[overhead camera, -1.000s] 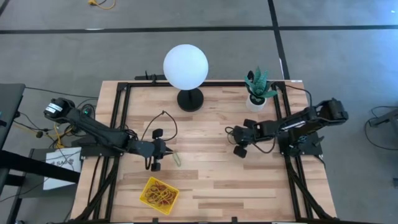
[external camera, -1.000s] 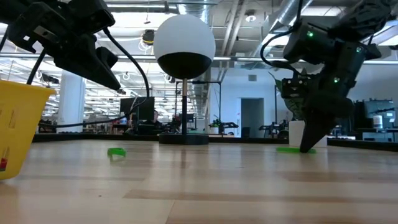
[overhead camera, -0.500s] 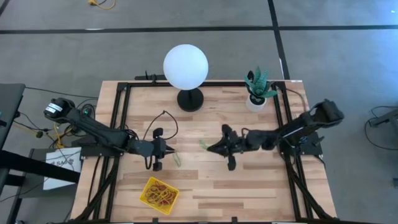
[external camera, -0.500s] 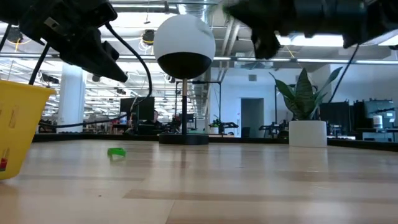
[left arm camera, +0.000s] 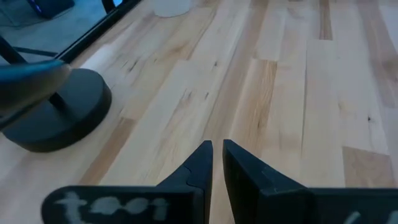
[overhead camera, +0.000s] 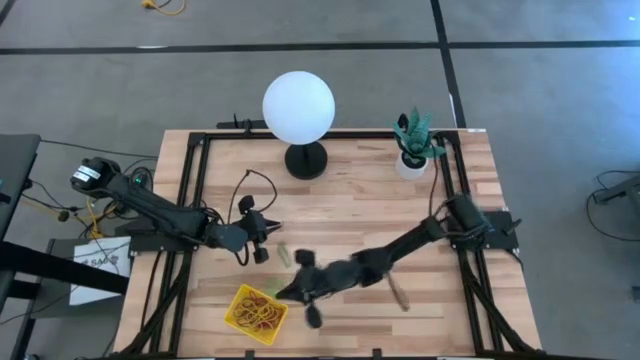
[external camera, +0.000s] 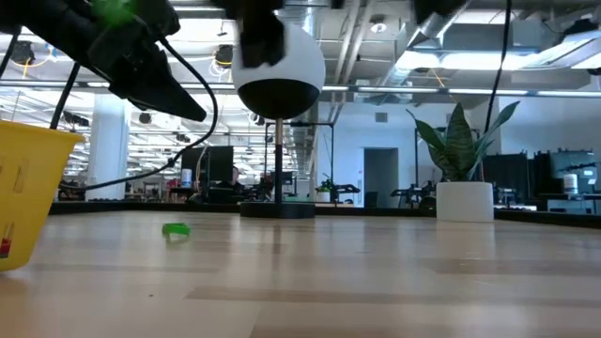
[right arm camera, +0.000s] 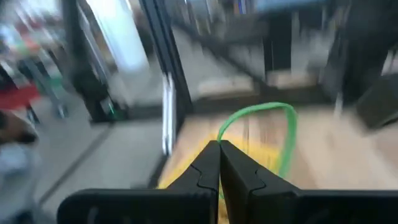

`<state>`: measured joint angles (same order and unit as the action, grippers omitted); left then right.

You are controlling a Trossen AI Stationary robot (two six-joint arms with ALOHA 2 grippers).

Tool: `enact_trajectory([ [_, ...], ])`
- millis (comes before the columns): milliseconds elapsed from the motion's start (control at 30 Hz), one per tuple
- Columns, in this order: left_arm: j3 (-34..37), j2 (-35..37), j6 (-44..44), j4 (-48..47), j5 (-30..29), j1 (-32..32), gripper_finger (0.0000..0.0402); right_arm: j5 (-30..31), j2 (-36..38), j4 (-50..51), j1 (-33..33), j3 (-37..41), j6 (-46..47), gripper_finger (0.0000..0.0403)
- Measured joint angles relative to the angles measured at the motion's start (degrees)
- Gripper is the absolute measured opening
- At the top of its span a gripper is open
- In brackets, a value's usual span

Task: Pick and place items into bin
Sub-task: Put the green rubber band into the yellow bin

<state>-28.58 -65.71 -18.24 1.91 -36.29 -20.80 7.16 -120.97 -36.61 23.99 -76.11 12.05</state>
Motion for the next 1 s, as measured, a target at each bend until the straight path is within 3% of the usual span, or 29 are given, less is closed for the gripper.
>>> enact_trajectory([
  [167,0.0,0.0,0.0,-1.1,0.0,0.0,0.0028,-2.1,-7.2,27.2,0.3,-17.7,4.2,0.0001],
  [400,0.0,0.0,-0.3,-3.5,0.0,0.0,0.0028,-4.1,-13.9,40.7,1.7,-31.4,4.0,0.0001],
  [567,0.0,0.0,-1.5,-3.8,0.0,0.0,0.0028,-8.2,-17.7,46.3,1.6,-36.0,2.0,0.0008],
  [833,0.0,0.0,-1.5,-3.8,0.1,0.0,0.0028,-8.5,-17.8,51.3,1.3,-37.7,0.6,0.0049],
  [1000,0.0,0.0,0.2,-3.9,7.0,0.0,0.0028,-8.6,-14.3,56.5,0.8,-37.6,-3.5,0.0066],
])
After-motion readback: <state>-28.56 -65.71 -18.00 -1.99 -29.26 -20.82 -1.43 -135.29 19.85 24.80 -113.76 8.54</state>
